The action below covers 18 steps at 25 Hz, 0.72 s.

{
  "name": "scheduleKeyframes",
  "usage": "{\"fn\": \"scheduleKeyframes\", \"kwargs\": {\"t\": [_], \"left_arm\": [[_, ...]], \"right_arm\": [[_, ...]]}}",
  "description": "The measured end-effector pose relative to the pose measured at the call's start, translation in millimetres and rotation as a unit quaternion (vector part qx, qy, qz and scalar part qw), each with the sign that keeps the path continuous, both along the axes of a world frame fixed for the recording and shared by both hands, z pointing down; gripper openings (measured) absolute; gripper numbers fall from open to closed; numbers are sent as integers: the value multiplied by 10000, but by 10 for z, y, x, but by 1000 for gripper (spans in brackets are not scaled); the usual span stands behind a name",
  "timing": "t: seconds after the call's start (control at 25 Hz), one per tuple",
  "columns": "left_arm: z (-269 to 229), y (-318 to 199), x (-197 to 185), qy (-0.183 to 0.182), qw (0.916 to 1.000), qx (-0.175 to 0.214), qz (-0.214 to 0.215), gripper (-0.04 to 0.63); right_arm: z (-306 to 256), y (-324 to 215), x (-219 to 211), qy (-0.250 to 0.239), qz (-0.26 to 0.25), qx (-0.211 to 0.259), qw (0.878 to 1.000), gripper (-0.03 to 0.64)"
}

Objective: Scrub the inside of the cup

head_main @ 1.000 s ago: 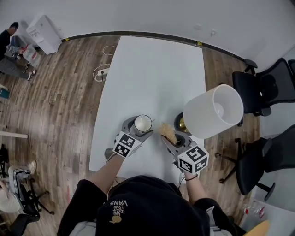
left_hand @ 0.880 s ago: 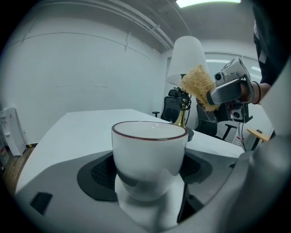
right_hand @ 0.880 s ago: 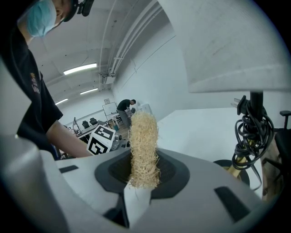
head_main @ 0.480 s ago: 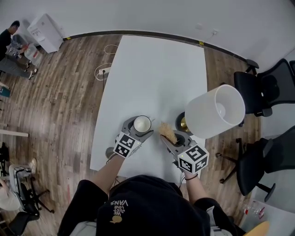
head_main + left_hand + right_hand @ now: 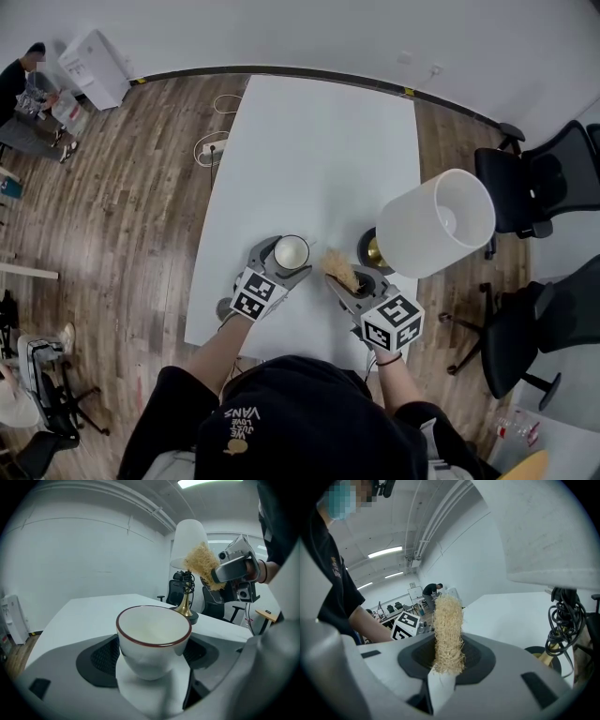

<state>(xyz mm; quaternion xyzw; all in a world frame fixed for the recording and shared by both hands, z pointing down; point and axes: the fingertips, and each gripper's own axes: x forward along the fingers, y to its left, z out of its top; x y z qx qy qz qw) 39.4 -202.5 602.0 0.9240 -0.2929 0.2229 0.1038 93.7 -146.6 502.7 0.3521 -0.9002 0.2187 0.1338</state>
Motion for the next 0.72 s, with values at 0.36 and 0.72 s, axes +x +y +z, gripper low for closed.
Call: {"fn": "scheduleKeyframes", "kwargs": {"t": [0.36, 0.72], "left_arm": [[-355, 75, -177, 125, 9994, 295, -159, 399], [-789, 237, -297, 291, 9975, 632, -154, 398]], "right_arm": [[-94, 55, -62, -17, -24, 124, 9999, 94], [-227, 178, -194, -194, -30, 193, 9996, 94]]}}
